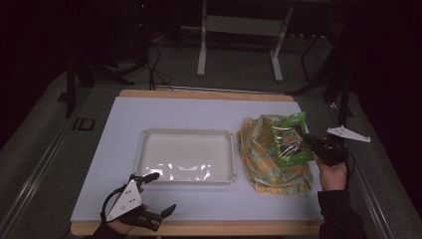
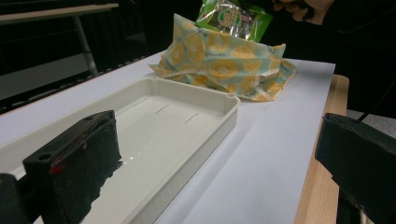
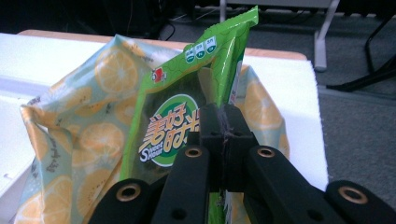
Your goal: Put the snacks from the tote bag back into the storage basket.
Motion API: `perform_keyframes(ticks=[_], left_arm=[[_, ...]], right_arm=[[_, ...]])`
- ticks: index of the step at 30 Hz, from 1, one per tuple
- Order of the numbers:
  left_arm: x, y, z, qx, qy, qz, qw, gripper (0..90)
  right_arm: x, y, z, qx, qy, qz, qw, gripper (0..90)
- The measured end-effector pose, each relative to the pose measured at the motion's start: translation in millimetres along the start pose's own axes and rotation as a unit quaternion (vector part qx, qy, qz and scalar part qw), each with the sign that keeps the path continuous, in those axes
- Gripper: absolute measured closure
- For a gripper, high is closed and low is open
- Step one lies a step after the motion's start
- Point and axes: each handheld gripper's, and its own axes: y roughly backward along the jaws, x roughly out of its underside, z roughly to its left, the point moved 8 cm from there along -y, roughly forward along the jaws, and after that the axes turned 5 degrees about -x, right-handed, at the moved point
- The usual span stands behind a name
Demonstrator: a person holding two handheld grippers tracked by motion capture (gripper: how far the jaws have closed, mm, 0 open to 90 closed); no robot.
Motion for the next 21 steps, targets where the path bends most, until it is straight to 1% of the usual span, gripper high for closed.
perform_keyframes(ticks=[9,21], left_arm=[[-0.1,0.0,-0.1,0.000,0.000,0.000,1.0000,0.4],[0.2,-0.4,0.1,-0.001,-0.001,0.000,1.0000,0.4]], right_arm=[[-12.6,9.5,0.2,0.008,-0.002,-0.019,0.9998,89.5],[-30.6,22.6,5.4,0.007,-0.001,-0.040,0.9992,89.5]])
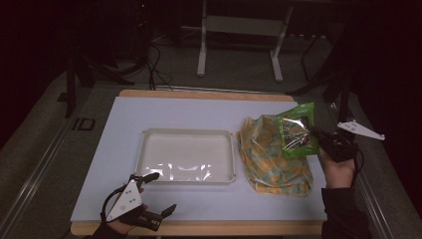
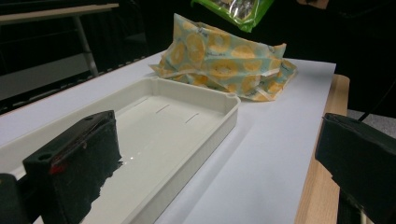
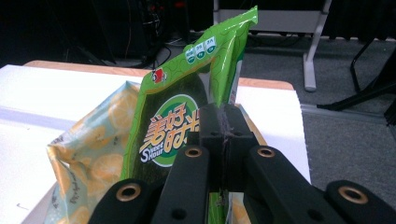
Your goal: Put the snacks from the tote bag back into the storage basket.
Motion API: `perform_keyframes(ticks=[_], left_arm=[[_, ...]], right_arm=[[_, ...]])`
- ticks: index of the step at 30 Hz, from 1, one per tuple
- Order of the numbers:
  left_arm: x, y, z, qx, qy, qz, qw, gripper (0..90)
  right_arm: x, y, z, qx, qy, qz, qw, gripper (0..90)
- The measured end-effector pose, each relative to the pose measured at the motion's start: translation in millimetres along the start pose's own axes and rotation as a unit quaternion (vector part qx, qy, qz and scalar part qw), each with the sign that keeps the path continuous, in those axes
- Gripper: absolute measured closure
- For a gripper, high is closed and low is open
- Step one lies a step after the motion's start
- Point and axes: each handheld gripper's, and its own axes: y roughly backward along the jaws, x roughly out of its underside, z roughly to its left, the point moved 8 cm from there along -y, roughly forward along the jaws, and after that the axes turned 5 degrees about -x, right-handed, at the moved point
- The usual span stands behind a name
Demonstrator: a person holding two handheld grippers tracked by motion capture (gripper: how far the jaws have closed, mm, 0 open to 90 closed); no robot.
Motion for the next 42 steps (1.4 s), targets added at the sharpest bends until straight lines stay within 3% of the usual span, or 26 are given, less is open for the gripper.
perform_keyframes(ticks=[10,26,42], left_arm=[[-0.2,0.2,0.5,-0.001,0.002,-0.001,1.0000,0.4],[-0.1,0.4,0.2,-0.001,0.000,-0.001,1.0000,0.4],[-0.6,1.3,-0.1,0.000,-0.001,-0.002,1.0000,0.4]], right_arm=[[-15.2,5.5,5.5,0.006,-0.001,-0.010,0.9999,89.5],[-38.1,9.0,24.6,-0.003,-0.006,-0.034,0.9994,89.5],[-55.8,-2.3,64.2,-0.028,0.008,-0.042,0.9987,89.4]])
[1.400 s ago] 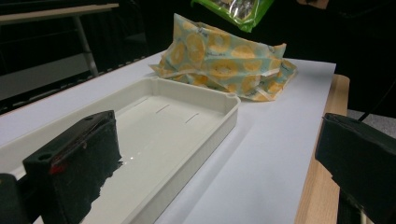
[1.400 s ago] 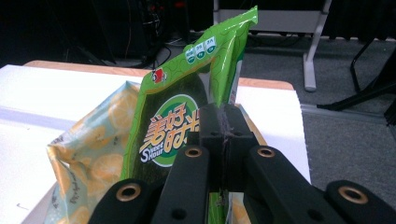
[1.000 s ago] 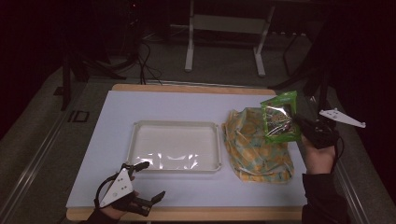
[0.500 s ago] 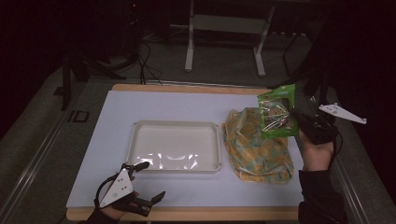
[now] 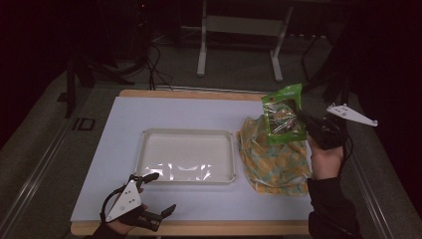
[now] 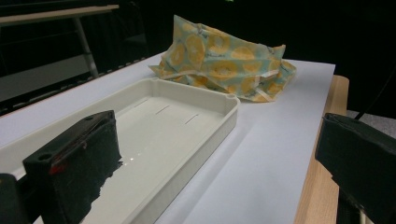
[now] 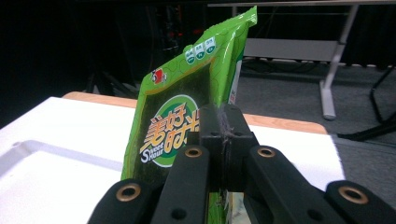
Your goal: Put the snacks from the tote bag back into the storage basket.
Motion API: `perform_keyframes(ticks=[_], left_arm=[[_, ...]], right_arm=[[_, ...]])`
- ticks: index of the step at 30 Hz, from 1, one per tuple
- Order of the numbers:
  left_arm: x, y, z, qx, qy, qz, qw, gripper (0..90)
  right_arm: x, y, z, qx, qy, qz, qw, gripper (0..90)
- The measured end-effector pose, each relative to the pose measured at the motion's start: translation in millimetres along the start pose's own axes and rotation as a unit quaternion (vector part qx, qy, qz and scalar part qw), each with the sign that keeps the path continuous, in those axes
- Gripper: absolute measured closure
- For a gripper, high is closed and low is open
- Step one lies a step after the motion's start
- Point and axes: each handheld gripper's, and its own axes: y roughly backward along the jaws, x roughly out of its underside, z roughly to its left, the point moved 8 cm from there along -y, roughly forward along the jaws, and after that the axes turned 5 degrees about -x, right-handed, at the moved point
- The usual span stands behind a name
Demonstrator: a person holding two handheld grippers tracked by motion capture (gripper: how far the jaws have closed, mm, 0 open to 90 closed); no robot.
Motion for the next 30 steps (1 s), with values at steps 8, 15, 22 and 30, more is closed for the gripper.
perform_keyframes(ticks=[8,15,22,30], left_arm=[[0.0,0.2,-0.5,0.000,-0.002,-0.001,1.0000,0.4],[-0.7,0.8,-0.5,-0.001,-0.002,-0.003,1.0000,0.4],[-1.0,1.1,-1.0,0.000,-0.002,-0.004,1.0000,0.4],[-0.9,1.1,-1.3,0.001,-0.004,-0.003,1.0000,0.4]], right_arm=[[-3.5,-11.3,19.8,-0.019,0.002,-0.003,0.9998,89.4],[-3.9,-20.0,34.7,-0.031,-0.005,-0.008,0.9995,89.4],[-2.0,-29.6,49.8,-0.037,-0.003,-0.009,0.9992,89.4],[-2.3,-40.7,69.6,-0.047,-0.005,-0.014,0.9988,89.4]])
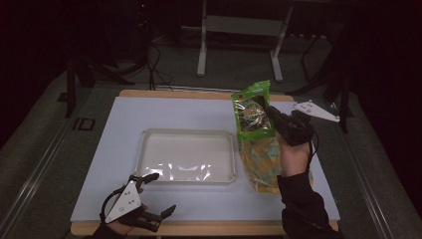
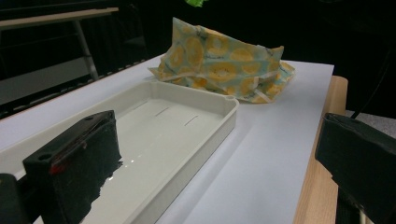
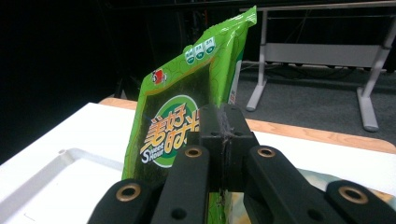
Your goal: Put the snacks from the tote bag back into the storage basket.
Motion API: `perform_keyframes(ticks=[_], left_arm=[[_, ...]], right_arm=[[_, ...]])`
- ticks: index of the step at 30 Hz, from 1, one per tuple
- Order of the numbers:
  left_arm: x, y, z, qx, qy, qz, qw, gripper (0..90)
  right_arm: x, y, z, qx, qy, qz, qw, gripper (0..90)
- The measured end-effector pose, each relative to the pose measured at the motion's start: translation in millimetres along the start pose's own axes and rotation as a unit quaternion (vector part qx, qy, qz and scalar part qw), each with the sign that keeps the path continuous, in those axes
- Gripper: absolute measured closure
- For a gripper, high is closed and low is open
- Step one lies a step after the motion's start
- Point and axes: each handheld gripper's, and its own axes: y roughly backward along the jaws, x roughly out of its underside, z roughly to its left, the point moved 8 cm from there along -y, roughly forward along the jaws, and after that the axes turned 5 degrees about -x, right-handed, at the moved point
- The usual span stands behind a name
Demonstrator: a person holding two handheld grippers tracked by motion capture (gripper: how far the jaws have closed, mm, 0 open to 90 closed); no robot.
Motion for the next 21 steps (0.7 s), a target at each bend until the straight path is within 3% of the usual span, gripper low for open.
perform_keyframes(ticks=[12,21], left_arm=[[0.2,-0.1,-0.6,0.001,-0.002,0.000,1.0000,0.4],[0.3,-0.6,-0.7,0.002,-0.001,0.000,1.0000,0.4]], right_arm=[[4.3,-17.4,21.8,-0.017,-0.003,0.003,0.9998,89.3],[6.0,-25.5,33.7,-0.014,-0.003,-0.006,0.9999,89.3]])
